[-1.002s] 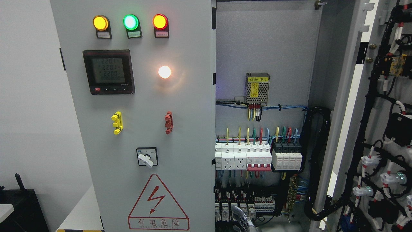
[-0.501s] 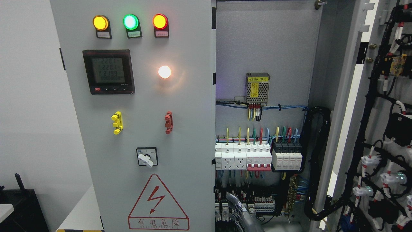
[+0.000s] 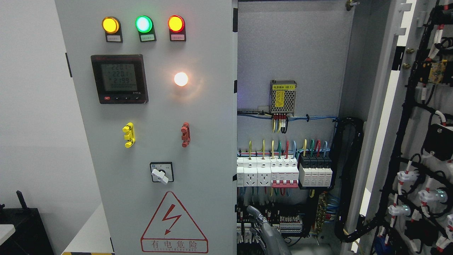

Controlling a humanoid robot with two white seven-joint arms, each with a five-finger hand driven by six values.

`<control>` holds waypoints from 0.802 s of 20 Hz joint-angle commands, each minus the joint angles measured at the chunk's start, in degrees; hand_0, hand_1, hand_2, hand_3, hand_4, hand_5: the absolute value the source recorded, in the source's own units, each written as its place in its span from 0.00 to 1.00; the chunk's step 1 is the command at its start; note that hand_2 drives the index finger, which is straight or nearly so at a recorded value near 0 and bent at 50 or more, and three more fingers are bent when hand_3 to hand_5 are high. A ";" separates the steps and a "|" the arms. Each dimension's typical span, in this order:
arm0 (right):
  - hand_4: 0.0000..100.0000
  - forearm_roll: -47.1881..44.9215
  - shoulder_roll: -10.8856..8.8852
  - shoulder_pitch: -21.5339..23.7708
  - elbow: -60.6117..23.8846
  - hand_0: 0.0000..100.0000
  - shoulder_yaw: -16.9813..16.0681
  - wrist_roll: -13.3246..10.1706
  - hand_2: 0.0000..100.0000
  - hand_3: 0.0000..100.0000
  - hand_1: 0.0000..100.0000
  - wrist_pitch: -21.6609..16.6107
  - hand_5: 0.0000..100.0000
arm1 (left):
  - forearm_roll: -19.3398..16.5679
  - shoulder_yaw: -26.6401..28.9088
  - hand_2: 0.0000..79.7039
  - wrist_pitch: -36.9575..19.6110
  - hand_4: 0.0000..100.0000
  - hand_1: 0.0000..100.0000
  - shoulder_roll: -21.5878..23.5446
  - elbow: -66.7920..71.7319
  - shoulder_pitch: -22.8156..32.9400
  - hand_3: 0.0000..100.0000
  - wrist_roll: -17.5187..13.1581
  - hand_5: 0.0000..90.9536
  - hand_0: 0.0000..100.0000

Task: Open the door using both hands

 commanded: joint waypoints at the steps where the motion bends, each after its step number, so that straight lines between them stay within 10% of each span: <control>1: 0.00 -0.03 0.69 -1.64 4.92 0.00 -0.41 0.00 0.00 0.00 0.00 0.03 0.00 | 0.00 -0.01 0.00 0.01 0.03 0.00 0.03 0.00 0.00 0.00 0.01 0.00 0.00; 16: 0.00 -3.54 0.52 -4.54 5.98 0.00 -0.15 0.08 0.00 0.00 0.00 1.17 0.00 | 0.00 -0.01 0.00 0.01 0.03 0.00 0.03 0.00 0.00 0.00 0.01 0.00 0.00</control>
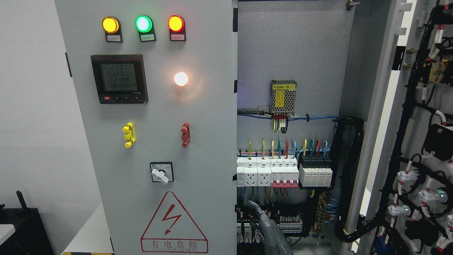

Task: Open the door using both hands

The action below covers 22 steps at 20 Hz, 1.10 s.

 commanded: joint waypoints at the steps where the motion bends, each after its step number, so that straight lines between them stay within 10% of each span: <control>1: 0.00 -2.13 0.02 -1.11 1.63 0.00 0.09 0.29 0.00 0.00 0.00 0.48 0.00 | 0.00 0.00 0.00 -0.05 0.03 0.00 0.04 0.00 0.00 0.00 0.01 0.00 0.00; 22: 0.00 -3.89 -0.59 -2.95 2.60 0.00 0.35 0.47 0.00 0.00 0.00 0.57 0.00 | 0.00 0.00 0.00 -0.05 0.03 0.00 0.04 0.00 0.00 0.00 0.01 0.00 0.00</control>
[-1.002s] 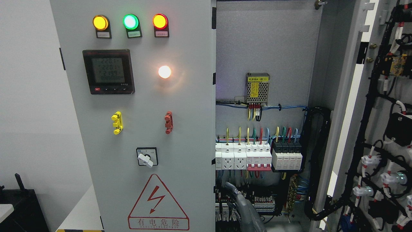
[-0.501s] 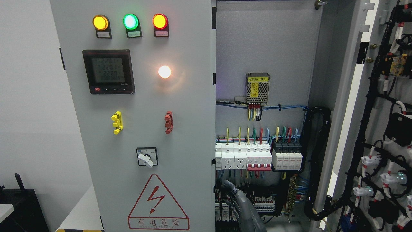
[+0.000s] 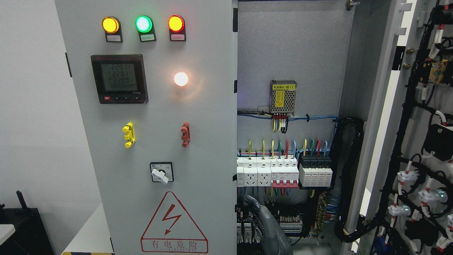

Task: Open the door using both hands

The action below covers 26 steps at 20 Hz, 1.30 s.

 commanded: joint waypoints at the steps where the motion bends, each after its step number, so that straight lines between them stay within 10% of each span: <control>1: 0.00 -0.76 -0.68 -0.48 0.69 0.00 0.25 0.03 0.00 0.00 0.00 -0.02 0.00 | 0.00 -0.01 0.00 -0.02 0.03 0.00 -0.05 0.00 0.00 0.00 0.02 0.00 0.00; 26: 0.00 -2.34 -2.09 -1.71 0.86 0.00 1.30 1.26 0.00 0.00 0.00 0.77 0.00 | 0.00 -0.01 0.00 -0.02 0.03 0.00 -0.05 0.00 0.00 0.00 0.02 0.00 0.00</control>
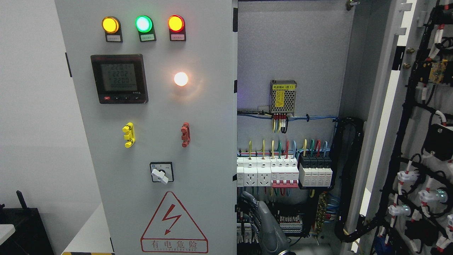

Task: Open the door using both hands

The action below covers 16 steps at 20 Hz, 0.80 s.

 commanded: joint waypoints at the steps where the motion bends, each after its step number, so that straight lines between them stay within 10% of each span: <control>1: 0.00 -0.21 -1.57 -0.05 0.08 0.00 0.51 0.08 0.00 0.00 0.00 0.07 0.00 | 0.00 -0.01 0.00 0.01 0.03 0.00 -0.04 0.00 0.00 0.00 0.02 0.00 0.00; 16: 0.00 -2.85 -2.36 -0.76 -0.27 0.00 1.56 0.96 0.00 0.00 0.00 0.51 0.00 | 0.00 -0.01 0.00 0.01 0.03 0.00 0.05 0.00 0.00 0.00 0.02 0.00 0.00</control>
